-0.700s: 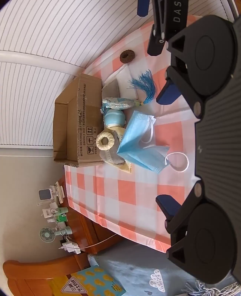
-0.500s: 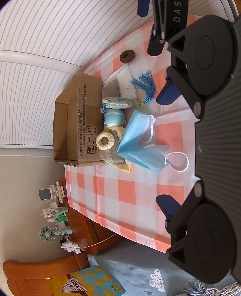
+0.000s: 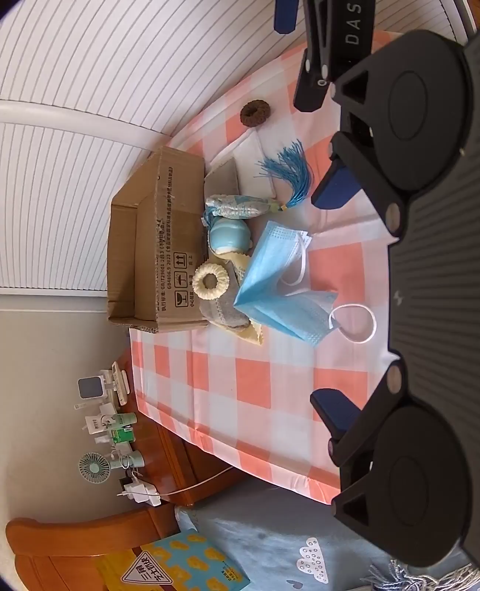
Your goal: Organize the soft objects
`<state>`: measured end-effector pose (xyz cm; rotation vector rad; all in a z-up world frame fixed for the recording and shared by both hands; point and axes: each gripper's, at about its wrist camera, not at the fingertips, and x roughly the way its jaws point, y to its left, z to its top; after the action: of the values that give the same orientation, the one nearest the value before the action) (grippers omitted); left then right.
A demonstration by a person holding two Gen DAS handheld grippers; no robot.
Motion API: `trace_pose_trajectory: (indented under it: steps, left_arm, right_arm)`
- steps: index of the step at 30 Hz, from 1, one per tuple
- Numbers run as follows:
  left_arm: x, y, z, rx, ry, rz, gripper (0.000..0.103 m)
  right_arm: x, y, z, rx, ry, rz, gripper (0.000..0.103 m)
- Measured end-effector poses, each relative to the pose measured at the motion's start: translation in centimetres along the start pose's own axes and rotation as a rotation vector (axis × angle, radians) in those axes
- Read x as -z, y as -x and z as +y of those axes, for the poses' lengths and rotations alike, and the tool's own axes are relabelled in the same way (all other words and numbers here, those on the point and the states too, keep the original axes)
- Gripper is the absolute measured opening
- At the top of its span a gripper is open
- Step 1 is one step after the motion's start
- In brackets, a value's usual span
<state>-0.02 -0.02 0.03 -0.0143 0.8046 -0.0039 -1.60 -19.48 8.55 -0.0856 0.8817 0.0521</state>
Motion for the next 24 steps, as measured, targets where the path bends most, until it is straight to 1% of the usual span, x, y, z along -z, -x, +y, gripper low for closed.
trace_pose_trajectory:
  steps: [15, 16, 24]
  left_arm:
    - [0.01, 0.01, 0.02, 0.001, 0.001, -0.002, 0.102]
    - [0.0, 0.01, 0.01, 0.001, 0.001, -0.002, 0.102]
    - [-0.06, 0.3, 0.19, 0.002, 0.002, -0.005, 0.102]
  right_arm:
    - [0.47, -0.32, -0.21, 0.003, 0.0, -0.002, 0.103]
    - [-0.05, 0.1, -0.01, 0.003, 0.001, -0.002, 0.103]
    - [-0.12, 0.21, -0.14, 0.004, 0.001, -0.003, 0.103]
